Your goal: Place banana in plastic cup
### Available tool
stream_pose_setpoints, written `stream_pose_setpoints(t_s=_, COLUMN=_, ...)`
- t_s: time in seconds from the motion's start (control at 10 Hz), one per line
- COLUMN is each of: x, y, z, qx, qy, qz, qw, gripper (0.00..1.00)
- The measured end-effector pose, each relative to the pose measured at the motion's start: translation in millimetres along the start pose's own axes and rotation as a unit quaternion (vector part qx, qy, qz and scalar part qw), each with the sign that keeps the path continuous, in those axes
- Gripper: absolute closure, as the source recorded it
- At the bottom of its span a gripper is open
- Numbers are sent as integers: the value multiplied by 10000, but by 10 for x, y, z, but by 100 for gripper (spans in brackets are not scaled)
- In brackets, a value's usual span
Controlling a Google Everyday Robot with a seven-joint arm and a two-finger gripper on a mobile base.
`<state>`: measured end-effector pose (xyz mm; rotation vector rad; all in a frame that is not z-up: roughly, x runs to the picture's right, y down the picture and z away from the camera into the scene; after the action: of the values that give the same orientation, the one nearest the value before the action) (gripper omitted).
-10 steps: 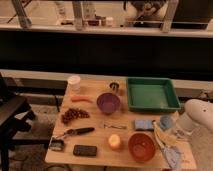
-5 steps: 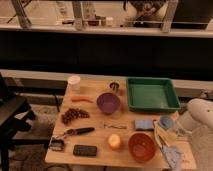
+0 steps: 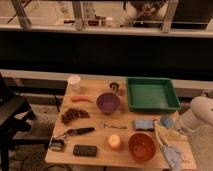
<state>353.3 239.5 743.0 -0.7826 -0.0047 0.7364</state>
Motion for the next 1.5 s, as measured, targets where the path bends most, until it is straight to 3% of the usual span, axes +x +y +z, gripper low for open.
stream_pose_setpoints(t_s=0.8, x=-221, y=131, z=-566, qx=512, qy=-17, qz=-346, qw=9981, gripper=95)
stream_pose_setpoints(t_s=1.2, x=-383, y=230, z=-774, qx=634, qy=-106, qz=-563, qw=9963, gripper=95)
stream_pose_setpoints(t_s=1.5, x=-490, y=130, z=-811, qx=714, qy=-165, qz=-688, qw=9949, gripper=95)
